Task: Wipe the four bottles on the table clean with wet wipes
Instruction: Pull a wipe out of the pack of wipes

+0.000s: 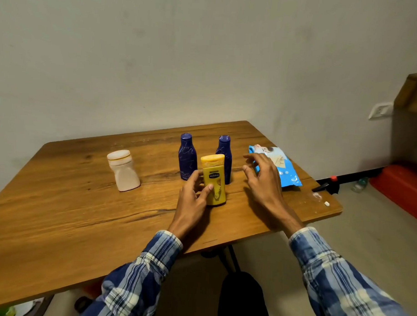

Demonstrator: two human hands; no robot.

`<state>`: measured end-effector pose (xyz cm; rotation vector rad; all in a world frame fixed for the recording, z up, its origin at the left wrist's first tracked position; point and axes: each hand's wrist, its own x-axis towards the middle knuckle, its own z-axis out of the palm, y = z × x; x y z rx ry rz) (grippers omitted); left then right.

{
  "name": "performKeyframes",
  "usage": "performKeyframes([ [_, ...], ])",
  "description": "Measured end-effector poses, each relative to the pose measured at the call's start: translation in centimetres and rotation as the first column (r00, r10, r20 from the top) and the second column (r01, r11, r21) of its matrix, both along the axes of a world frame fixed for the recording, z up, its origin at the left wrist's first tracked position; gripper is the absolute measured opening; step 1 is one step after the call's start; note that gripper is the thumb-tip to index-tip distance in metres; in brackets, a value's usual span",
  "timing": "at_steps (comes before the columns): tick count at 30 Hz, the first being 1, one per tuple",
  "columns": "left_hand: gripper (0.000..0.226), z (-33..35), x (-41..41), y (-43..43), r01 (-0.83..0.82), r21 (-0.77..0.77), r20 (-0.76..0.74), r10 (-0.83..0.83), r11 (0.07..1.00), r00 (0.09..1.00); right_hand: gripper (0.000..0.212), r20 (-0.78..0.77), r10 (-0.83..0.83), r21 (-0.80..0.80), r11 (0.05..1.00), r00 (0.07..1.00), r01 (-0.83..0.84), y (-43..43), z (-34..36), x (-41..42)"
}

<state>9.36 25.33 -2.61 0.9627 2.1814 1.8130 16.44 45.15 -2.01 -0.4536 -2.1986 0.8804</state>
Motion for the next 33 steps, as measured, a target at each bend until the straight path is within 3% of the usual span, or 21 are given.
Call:
performKeyframes([
  [8, 0.038, 0.4, 0.6, 4.0, 0.075, 0.009, 0.003, -0.075, 0.997, 0.997, 0.034, 0.181, -0.302, 0.241, 0.936, 0.936, 0.255, 6.9, 1.0, -0.8],
  [13, 0.038, 0.4, 0.9, 5.7, 0.103, -0.005, 0.016, -0.103, 0.995, 0.995, 0.054, 0.396, -0.299, 0.351, 0.923, 0.868, 0.157, 9.8, 0.7, -1.5],
  [16, 0.035, 0.3, 1.0, 6.5, 0.111, -0.024, 0.016, -0.11, 0.994, 0.994, 0.053, 0.447, -0.283, 0.373, 0.921, 0.849, 0.111, 10.6, 0.4, -1.8],
  [19, 0.036, 0.2, 1.1, 7.2, 0.113, -0.036, 0.015, -0.113, 0.993, 0.993, 0.046, 0.431, -0.262, 0.375, 0.923, 0.864, 0.093, 11.3, 0.0, -2.0],
  [24, 0.038, 0.4, 1.2, 8.2, 0.107, -0.04, 0.025, -0.106, 0.993, 0.994, 0.035, 0.319, -0.217, 0.161, 0.972, 0.923, 0.173, 12.1, -0.3, -1.9],
  [29, 0.037, 1.1, 1.8, 8.5, 0.105, -0.016, 0.034, -0.105, 0.994, 0.994, 0.016, 0.213, -0.225, 0.119, 0.972, 0.951, 0.203, 12.1, 1.0, -0.9],
  [33, 0.036, 1.6, 2.4, 8.5, 0.102, -0.012, 0.021, -0.102, 0.995, 0.995, 0.015, 0.095, -0.236, 0.048, 0.971, 0.967, 0.232, 12.2, 1.6, -0.2],
])
